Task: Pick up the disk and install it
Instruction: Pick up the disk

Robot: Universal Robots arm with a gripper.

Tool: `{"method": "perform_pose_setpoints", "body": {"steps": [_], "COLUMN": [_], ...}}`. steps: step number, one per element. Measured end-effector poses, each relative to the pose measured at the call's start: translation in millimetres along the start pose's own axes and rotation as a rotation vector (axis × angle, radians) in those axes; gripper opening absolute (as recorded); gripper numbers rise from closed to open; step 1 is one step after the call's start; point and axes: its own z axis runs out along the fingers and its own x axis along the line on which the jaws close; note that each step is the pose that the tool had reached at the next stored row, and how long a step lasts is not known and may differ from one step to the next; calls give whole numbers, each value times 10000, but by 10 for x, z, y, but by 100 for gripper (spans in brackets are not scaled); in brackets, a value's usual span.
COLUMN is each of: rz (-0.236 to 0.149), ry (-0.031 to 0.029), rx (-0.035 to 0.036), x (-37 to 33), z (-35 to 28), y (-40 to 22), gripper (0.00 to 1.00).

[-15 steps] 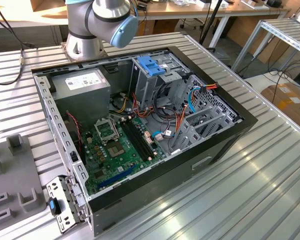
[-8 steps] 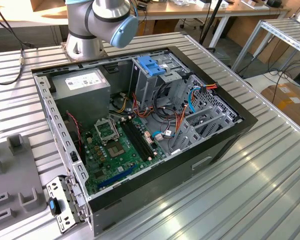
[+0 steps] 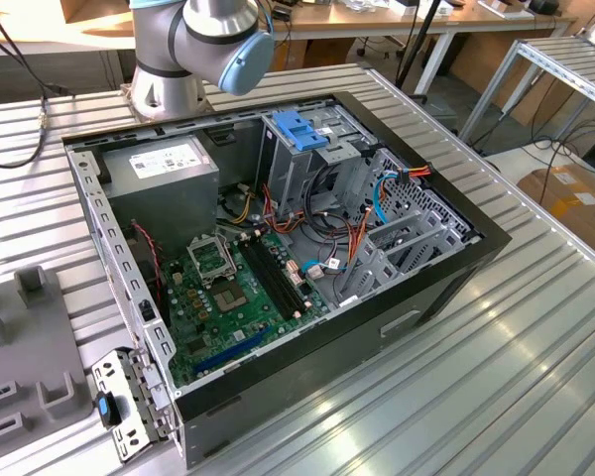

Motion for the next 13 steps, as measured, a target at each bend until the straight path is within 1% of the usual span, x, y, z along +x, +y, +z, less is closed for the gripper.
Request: {"method": "perform_pose_setpoints", "body": {"steps": [5,8,9,13], "rz": [0,0,-1,-1], "ry": [33,57,69,84], "rx": [-4,-2,-3,-4], "x": [0,0,0,-1], "z": [-40,-83,-110,-169], "y": [-1,-1,-2,-3], "gripper": [37,37,37,37]}}
